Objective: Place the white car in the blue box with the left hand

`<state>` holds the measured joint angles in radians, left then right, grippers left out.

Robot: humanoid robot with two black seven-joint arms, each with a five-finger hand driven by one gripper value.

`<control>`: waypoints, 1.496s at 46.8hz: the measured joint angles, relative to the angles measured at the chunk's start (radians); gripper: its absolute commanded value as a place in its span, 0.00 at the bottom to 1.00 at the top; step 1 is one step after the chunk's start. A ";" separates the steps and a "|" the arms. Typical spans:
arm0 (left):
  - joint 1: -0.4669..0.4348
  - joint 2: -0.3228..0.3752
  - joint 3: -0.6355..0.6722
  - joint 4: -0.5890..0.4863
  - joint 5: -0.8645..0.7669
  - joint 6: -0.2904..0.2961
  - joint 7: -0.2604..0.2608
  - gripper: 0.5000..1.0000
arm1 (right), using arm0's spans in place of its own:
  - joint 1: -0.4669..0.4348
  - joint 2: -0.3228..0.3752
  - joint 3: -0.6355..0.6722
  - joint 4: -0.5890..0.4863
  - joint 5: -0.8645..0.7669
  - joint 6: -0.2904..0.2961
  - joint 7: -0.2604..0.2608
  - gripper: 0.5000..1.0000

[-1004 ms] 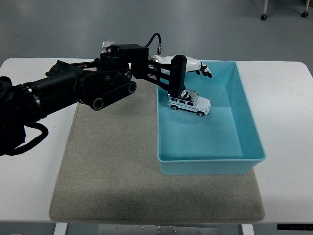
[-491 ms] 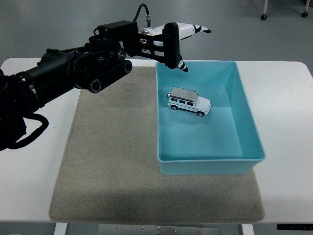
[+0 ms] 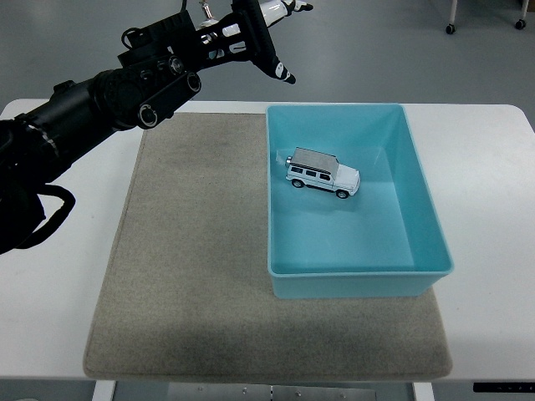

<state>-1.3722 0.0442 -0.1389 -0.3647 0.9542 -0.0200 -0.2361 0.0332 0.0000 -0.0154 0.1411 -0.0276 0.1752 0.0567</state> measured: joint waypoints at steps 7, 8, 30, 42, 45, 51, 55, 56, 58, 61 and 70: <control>0.015 -0.004 0.000 0.080 -0.147 -0.001 0.000 0.99 | 0.000 0.000 0.000 0.000 0.000 0.000 0.000 0.87; 0.016 -0.004 0.000 0.088 -0.168 0.000 0.000 0.99 | 0.000 0.000 0.000 0.000 0.000 0.000 0.000 0.87; 0.100 -0.042 -0.003 0.156 -0.788 -0.020 0.002 1.00 | 0.000 0.000 0.000 0.000 0.000 0.000 0.000 0.87; 0.139 -0.044 -0.088 0.157 -0.931 -0.038 0.001 1.00 | 0.000 0.000 0.000 0.000 0.000 0.000 0.000 0.87; 0.153 -0.044 -0.116 0.156 -0.949 -0.052 0.001 1.00 | 0.000 0.000 0.000 0.000 0.000 0.000 0.000 0.87; 0.174 -0.044 -0.156 0.150 -0.998 -0.103 -0.002 1.00 | 0.000 0.000 0.000 0.000 0.000 0.000 0.000 0.87; 0.182 -0.044 -0.164 0.144 -1.028 -0.164 -0.013 1.00 | 0.001 0.000 0.000 0.000 0.000 0.000 0.000 0.87; 0.184 -0.044 -0.164 0.144 -1.031 -0.183 -0.020 1.00 | 0.001 0.000 0.000 0.000 0.000 0.000 0.000 0.87; 0.186 -0.044 -0.166 0.144 -1.033 -0.226 -0.036 1.00 | 0.000 0.000 0.000 0.000 0.000 0.000 0.000 0.87; 0.195 -0.044 -0.167 0.145 -1.034 -0.272 -0.059 1.00 | 0.000 0.000 0.000 0.000 0.000 0.000 0.000 0.87; 0.203 -0.044 -0.191 0.144 -1.046 -0.291 -0.075 1.00 | 0.001 0.000 0.000 0.000 0.000 0.000 0.000 0.87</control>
<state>-1.1689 0.0000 -0.3303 -0.2205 -0.0916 -0.3112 -0.3112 0.0337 0.0000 -0.0153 0.1411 -0.0276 0.1751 0.0567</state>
